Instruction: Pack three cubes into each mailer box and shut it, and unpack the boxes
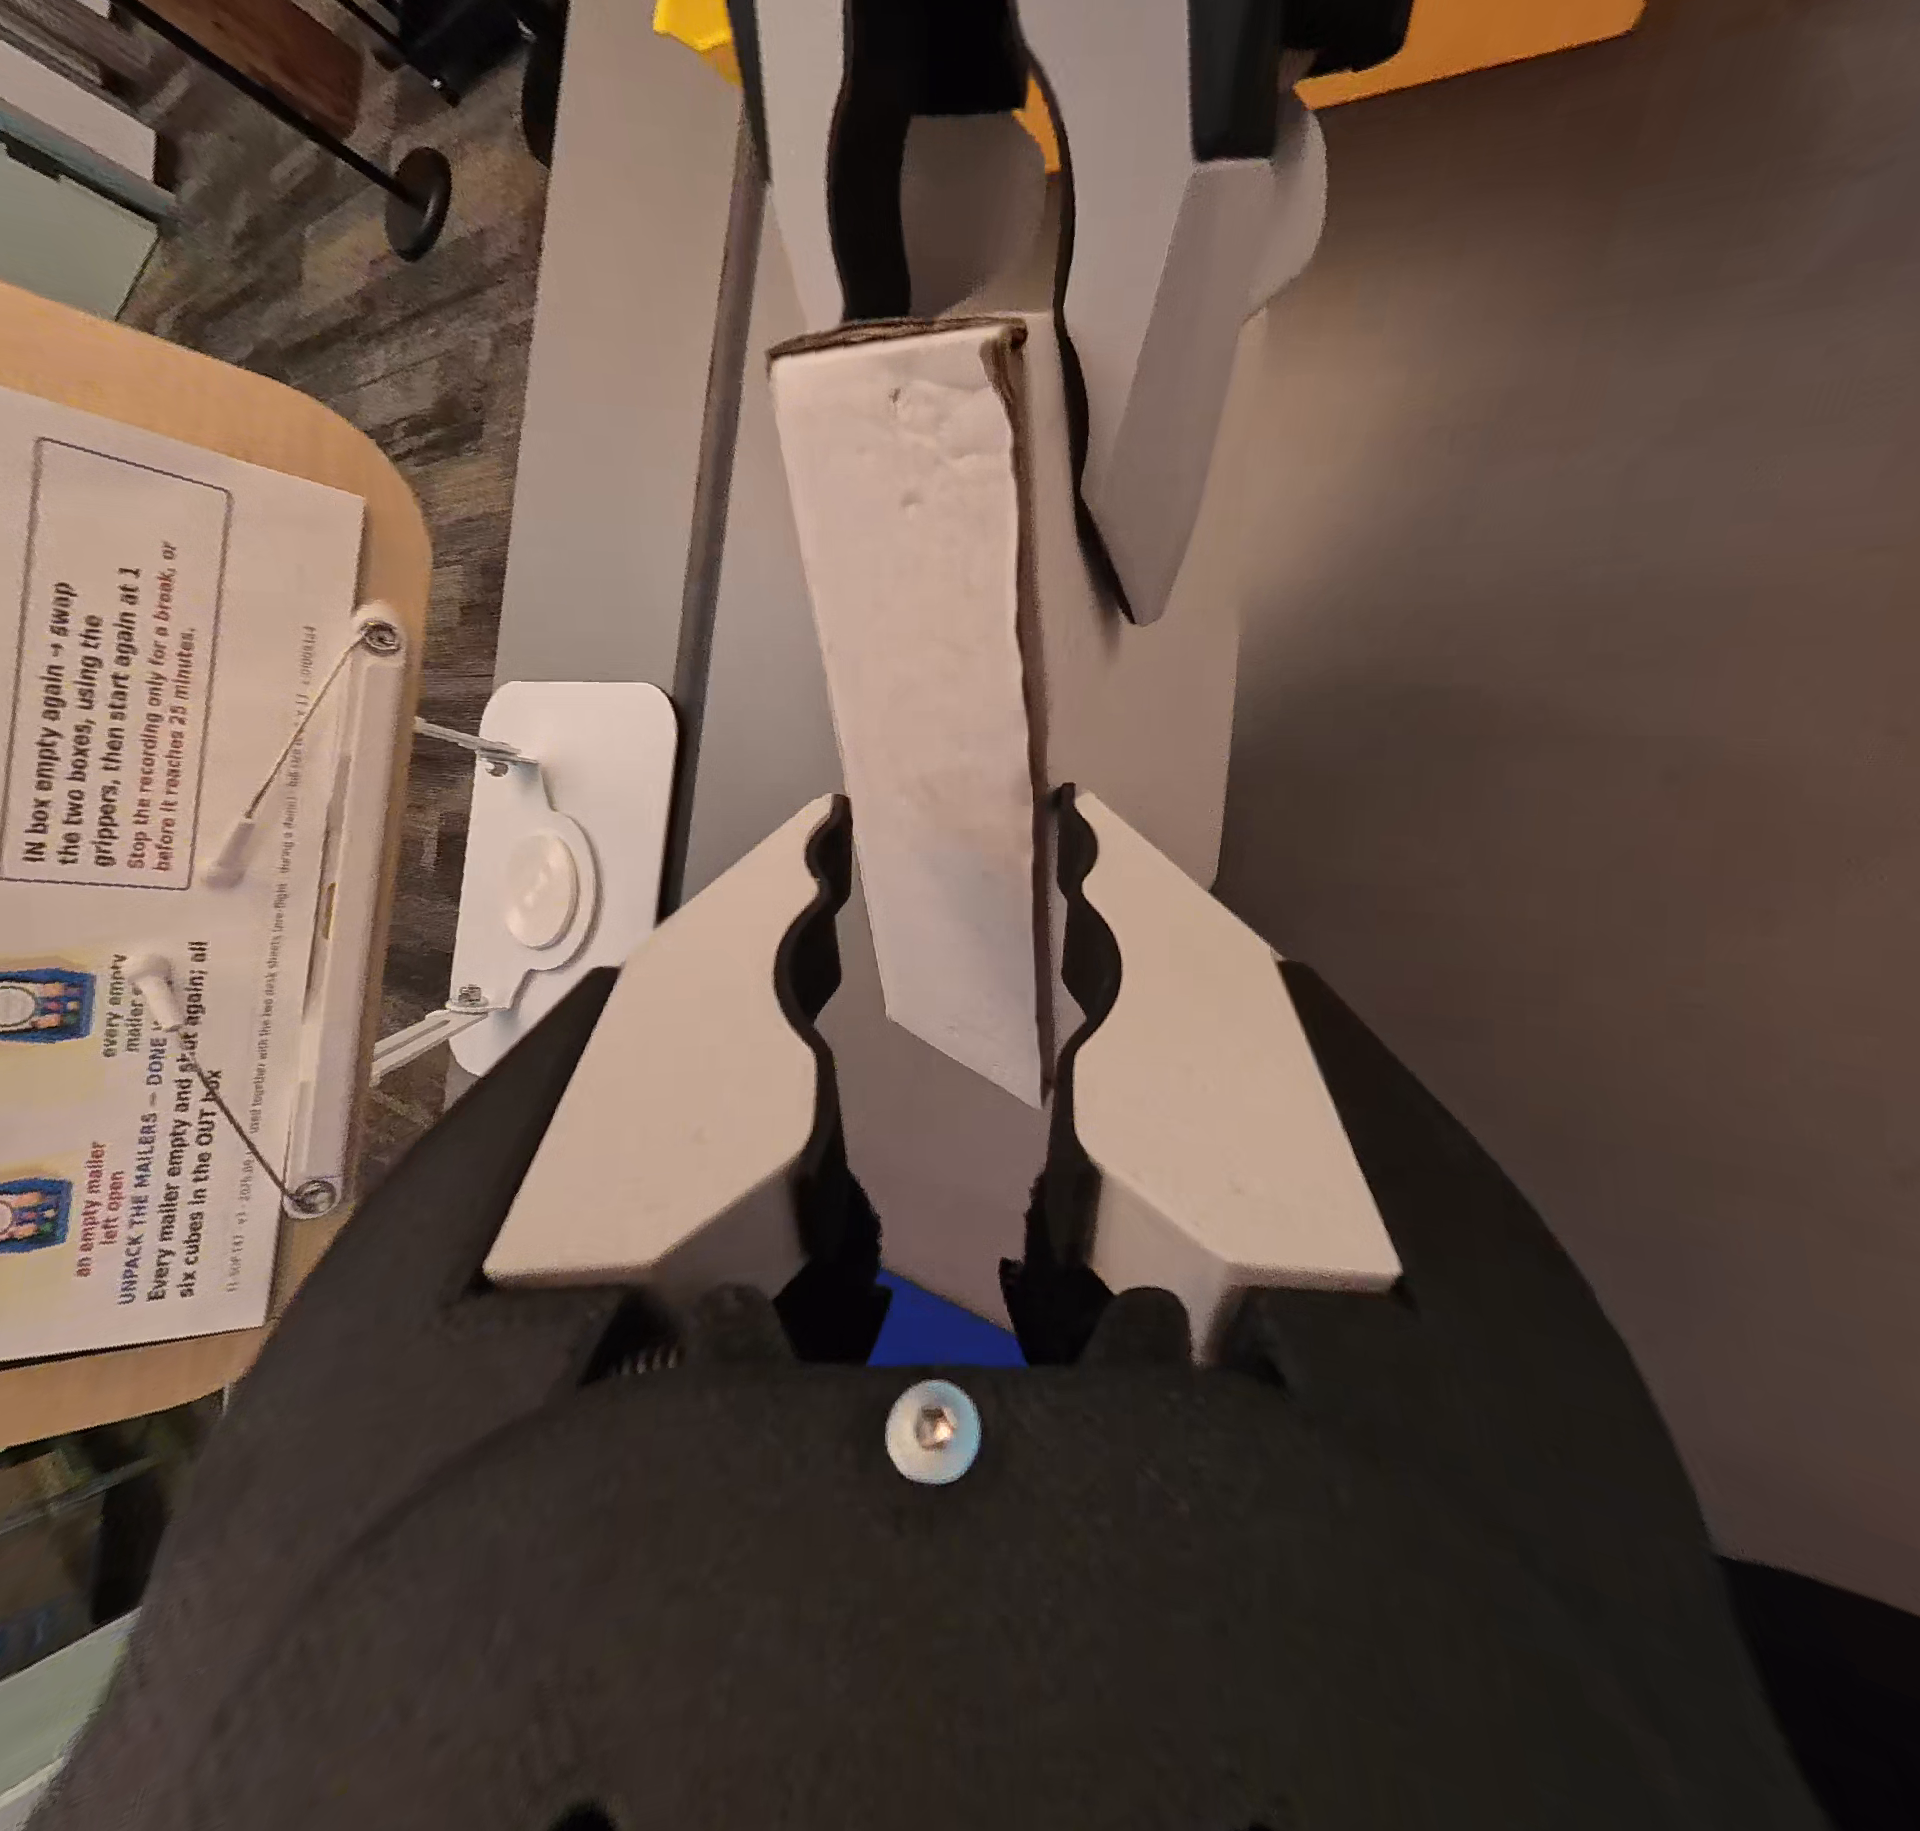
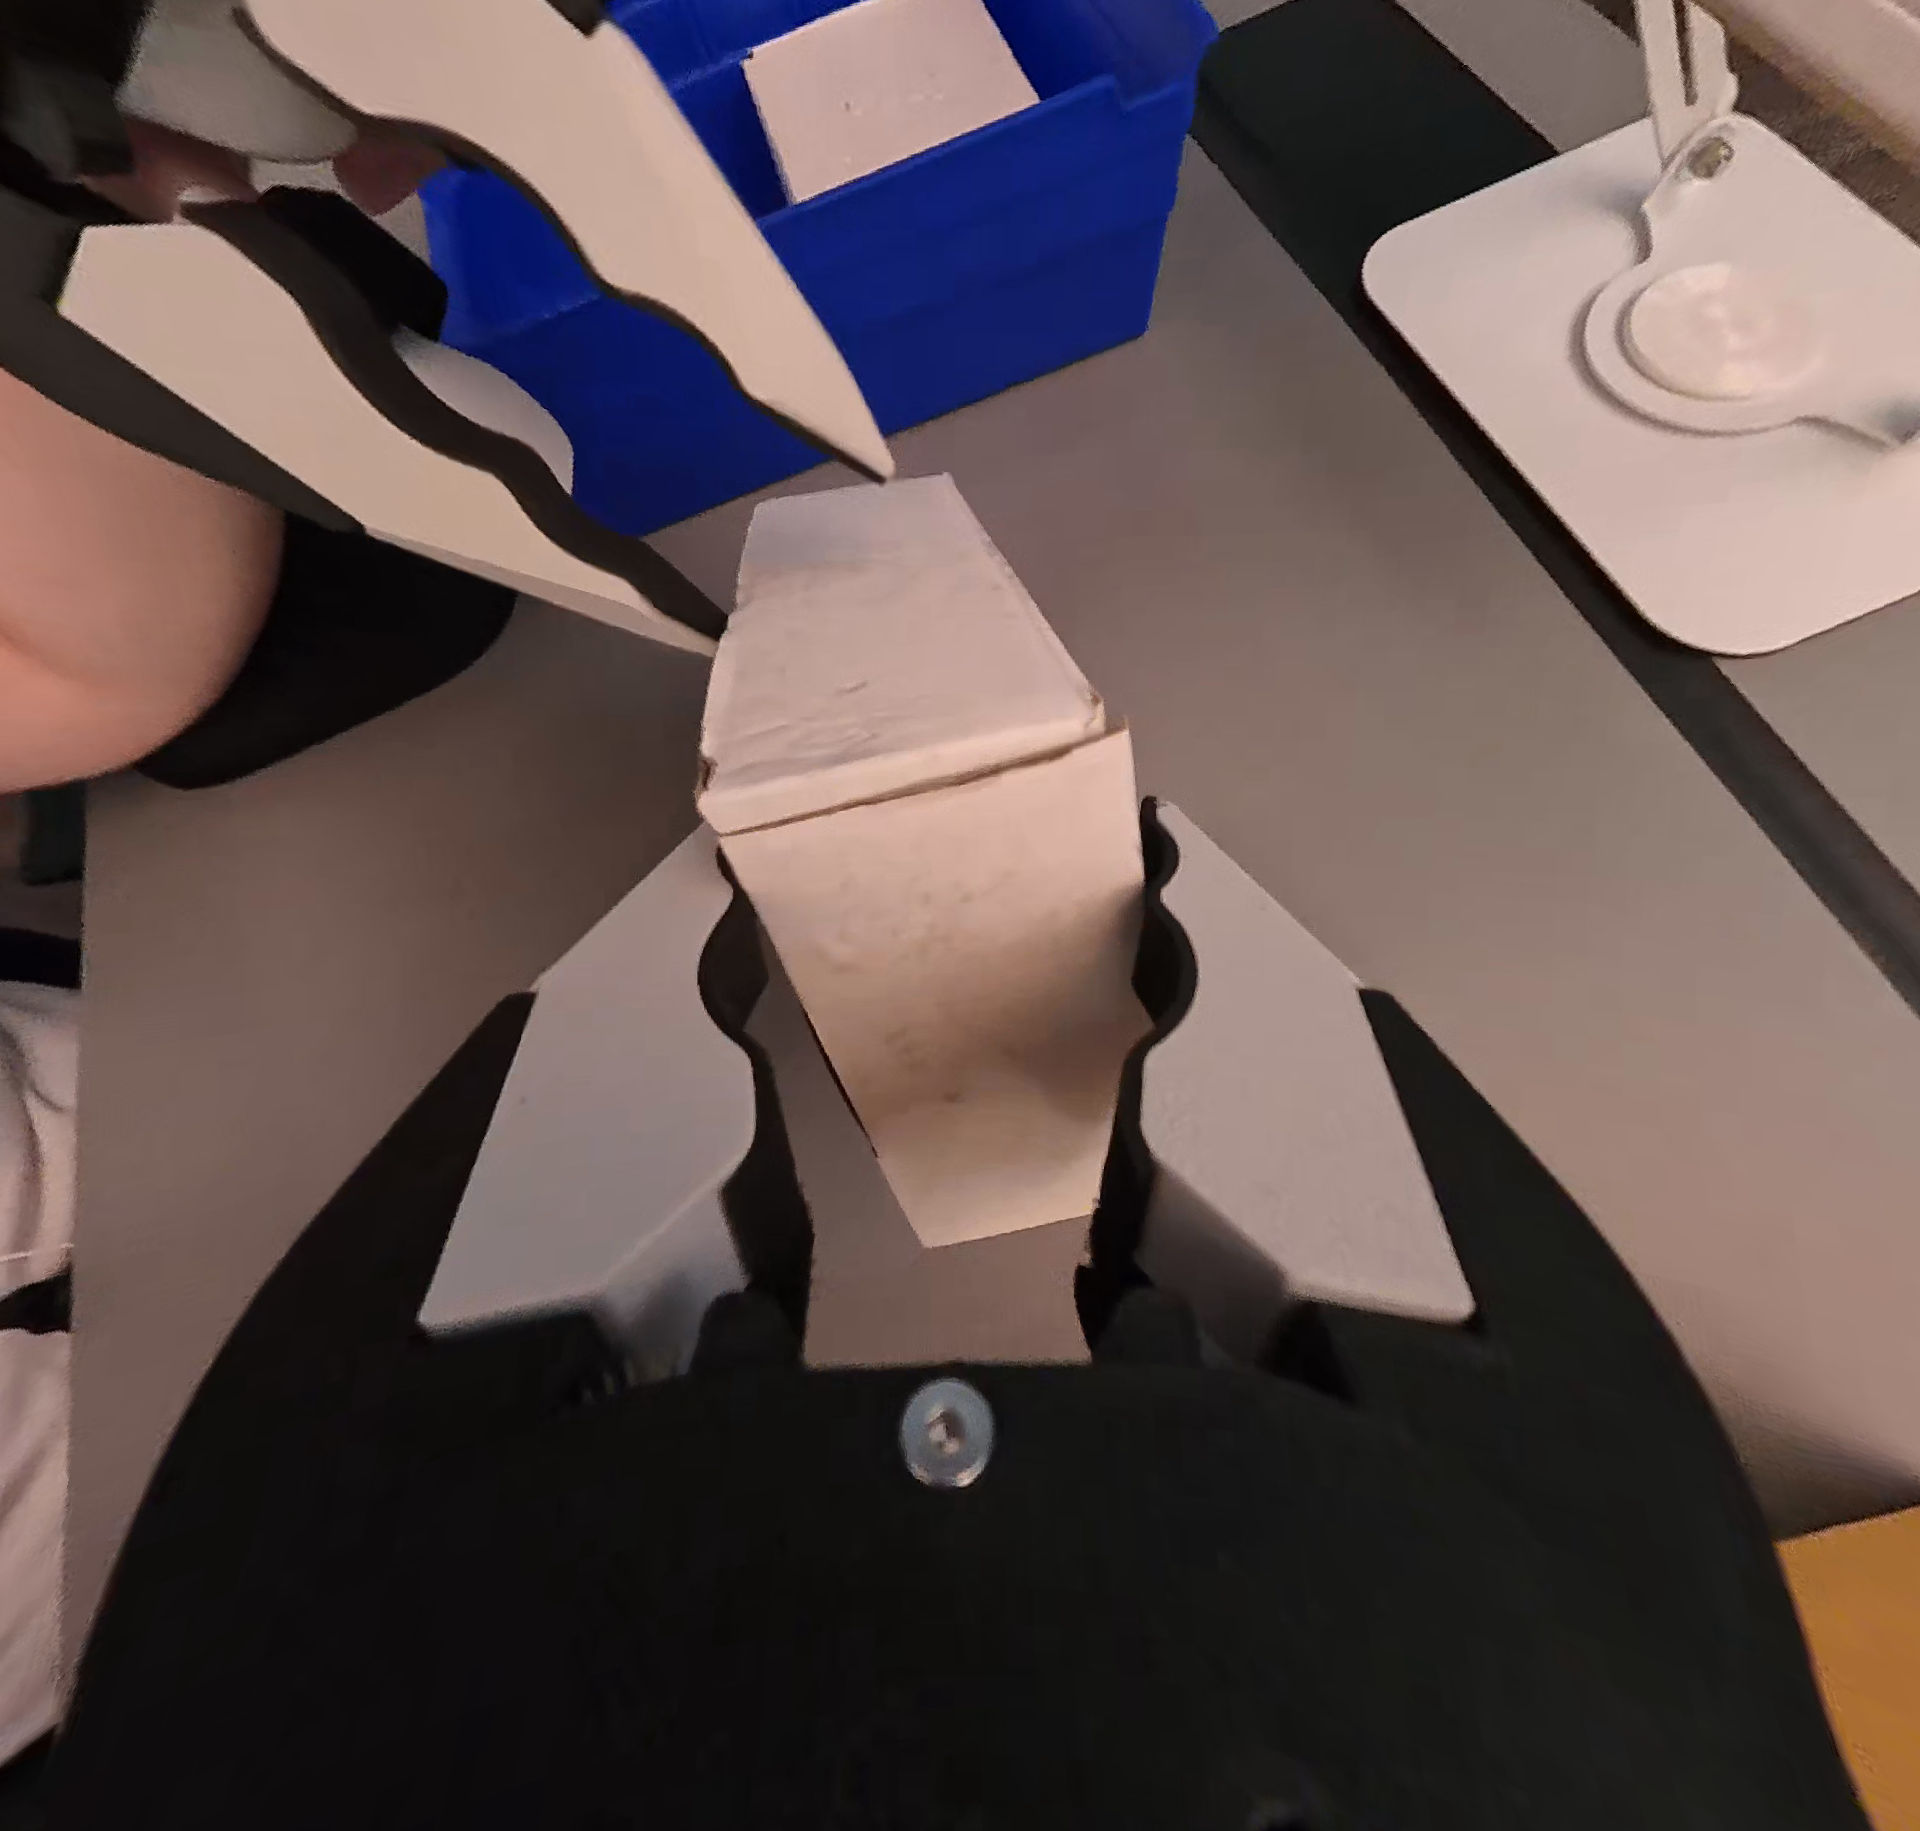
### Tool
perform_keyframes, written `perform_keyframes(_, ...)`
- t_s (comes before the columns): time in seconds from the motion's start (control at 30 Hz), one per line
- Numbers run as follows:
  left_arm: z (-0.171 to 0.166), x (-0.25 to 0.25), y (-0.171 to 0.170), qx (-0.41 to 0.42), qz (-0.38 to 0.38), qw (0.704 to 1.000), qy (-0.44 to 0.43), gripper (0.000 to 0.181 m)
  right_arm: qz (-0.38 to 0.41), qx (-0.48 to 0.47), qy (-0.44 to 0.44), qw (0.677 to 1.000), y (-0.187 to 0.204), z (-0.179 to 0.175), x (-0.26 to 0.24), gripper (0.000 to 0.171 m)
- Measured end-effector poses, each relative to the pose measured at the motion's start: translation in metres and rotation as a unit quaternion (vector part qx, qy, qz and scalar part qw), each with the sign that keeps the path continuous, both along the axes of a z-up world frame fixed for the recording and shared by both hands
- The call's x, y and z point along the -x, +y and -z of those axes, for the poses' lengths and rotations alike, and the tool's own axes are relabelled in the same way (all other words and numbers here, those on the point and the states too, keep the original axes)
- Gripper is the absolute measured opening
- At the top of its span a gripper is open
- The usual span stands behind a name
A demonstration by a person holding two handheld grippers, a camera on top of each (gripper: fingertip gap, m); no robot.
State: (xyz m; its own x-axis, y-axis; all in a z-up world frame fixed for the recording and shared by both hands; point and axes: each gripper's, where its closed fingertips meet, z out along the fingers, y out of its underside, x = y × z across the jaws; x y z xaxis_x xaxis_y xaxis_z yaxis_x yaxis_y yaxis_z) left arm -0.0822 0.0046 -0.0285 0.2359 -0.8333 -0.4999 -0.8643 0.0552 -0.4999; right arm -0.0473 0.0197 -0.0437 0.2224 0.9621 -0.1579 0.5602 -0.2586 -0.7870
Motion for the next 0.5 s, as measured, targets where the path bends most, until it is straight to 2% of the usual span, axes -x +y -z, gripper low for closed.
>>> perform_keyframes(0.27, -0.013, 0.001, 0.013, -0.053, -0.015, 0.998, -0.012, 0.019, 0.026, 0.041, -0.005, 0.999, 0.006, 0.006, -0.004, 0.07)
perform_keyframes(0.5, -0.011, -0.004, 0.015, -0.075, -0.007, 0.997, 0.001, 0.017, 0.043, 0.113, 0.013, 0.993, 0.007, 0.006, -0.006, 0.069)
